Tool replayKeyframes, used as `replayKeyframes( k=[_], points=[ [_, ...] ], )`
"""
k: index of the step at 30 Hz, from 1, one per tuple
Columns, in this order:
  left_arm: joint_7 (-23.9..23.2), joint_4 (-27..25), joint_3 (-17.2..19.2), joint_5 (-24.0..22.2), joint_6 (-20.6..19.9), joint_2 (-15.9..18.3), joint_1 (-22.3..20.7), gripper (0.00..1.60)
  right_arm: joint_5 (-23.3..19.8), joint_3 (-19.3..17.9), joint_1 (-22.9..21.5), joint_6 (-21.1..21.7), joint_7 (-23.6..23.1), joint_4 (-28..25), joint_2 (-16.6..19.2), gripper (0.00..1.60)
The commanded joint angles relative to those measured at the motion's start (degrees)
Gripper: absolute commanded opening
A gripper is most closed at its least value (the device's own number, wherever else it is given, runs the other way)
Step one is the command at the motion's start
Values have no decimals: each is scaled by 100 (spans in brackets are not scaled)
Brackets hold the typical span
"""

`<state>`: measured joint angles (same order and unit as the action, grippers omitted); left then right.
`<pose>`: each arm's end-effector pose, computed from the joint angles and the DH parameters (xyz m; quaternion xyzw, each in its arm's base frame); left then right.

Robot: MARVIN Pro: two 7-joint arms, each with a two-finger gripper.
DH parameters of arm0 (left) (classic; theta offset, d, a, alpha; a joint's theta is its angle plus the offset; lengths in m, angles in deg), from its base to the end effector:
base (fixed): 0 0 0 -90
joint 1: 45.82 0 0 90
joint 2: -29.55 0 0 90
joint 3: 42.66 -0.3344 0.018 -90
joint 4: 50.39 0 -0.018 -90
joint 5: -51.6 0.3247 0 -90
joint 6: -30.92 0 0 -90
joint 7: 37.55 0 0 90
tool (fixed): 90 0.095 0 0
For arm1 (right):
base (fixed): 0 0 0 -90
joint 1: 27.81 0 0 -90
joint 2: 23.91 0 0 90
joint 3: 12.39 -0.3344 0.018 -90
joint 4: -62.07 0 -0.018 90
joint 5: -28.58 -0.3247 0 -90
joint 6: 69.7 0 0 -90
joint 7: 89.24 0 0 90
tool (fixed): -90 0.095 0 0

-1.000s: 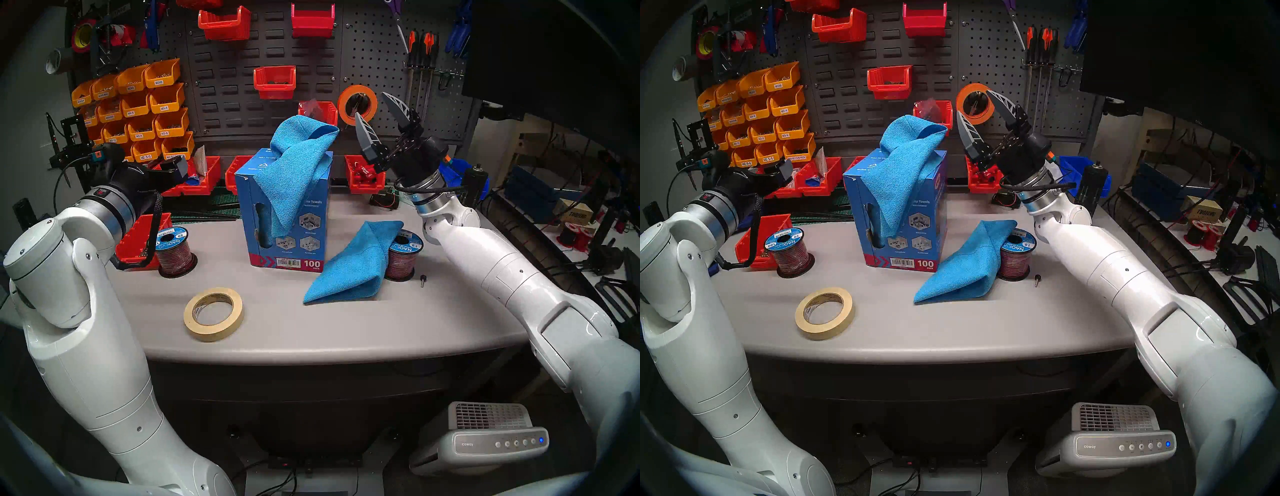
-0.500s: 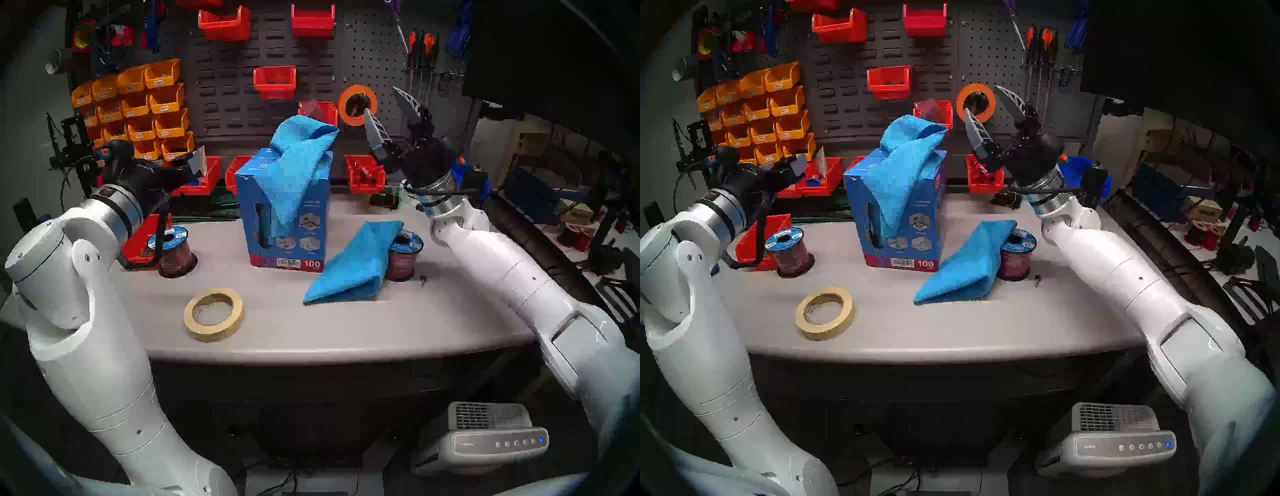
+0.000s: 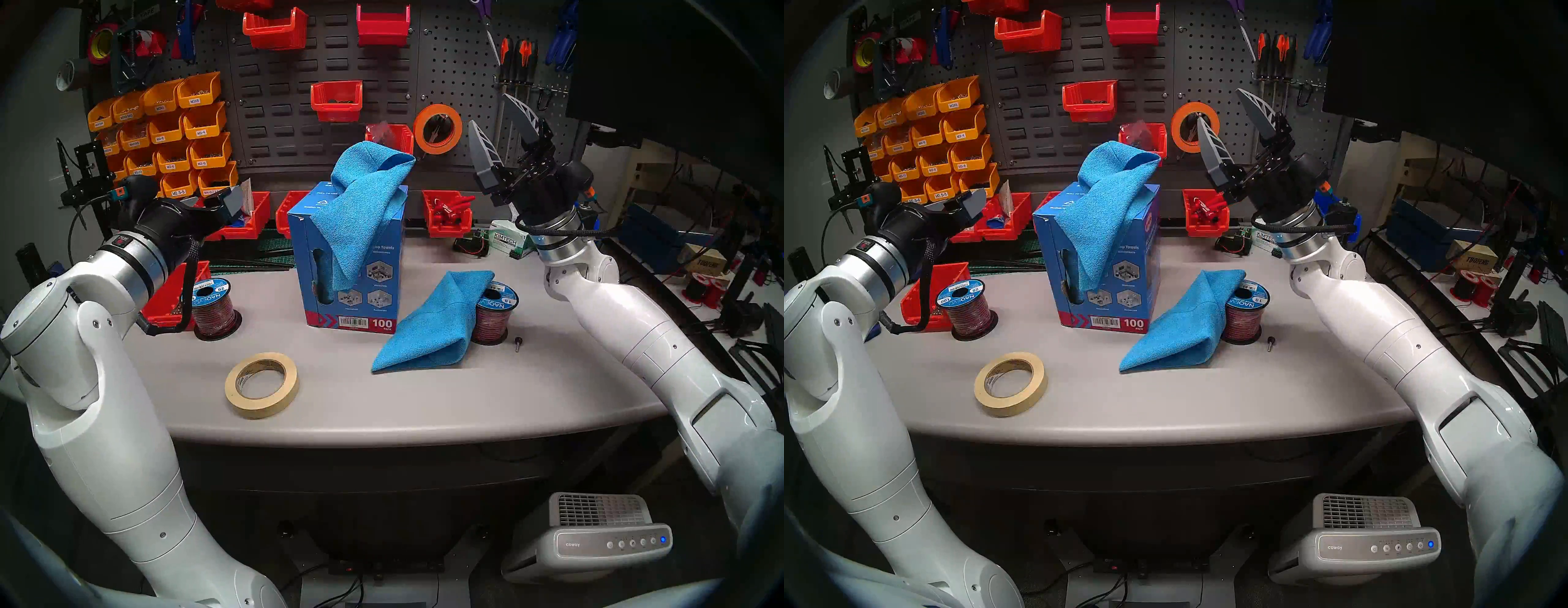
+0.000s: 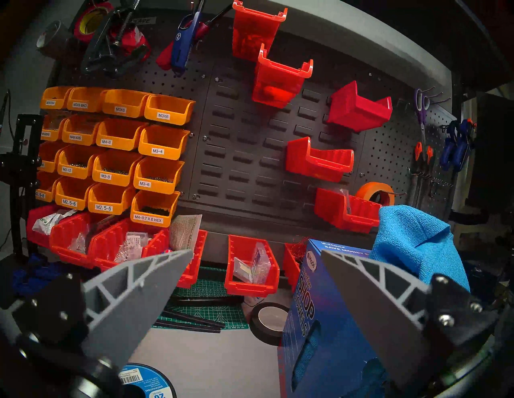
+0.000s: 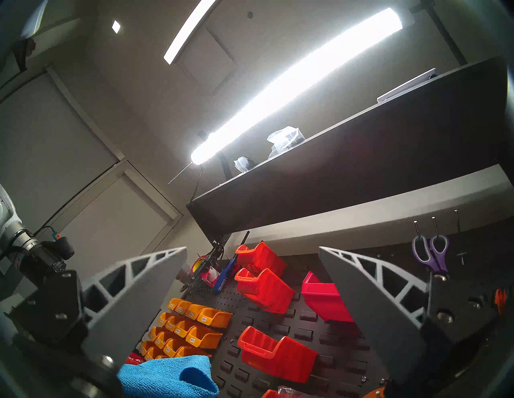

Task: Take out a shop towel

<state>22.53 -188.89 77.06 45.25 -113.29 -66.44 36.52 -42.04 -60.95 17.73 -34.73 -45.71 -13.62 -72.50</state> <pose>0.3218 0.1016 -0.0766 0.6714 0.0354 0.7319 0.1108 0.5172 -0.0634 -0.0888 -0.1786 -0.2923 -0.8926 0.2932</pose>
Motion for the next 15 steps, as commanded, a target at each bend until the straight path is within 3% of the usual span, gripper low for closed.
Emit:
replayKeyframes(
  k=[1,15],
  points=[
    [-133,-150,97,-254,142,33,-5,160,-19,-242,229,3,191,-267,327,160],
    [-367,-150,353,-645,315,61,126,160,-18,-400,702,3,557,-632,552,160]
  ],
)
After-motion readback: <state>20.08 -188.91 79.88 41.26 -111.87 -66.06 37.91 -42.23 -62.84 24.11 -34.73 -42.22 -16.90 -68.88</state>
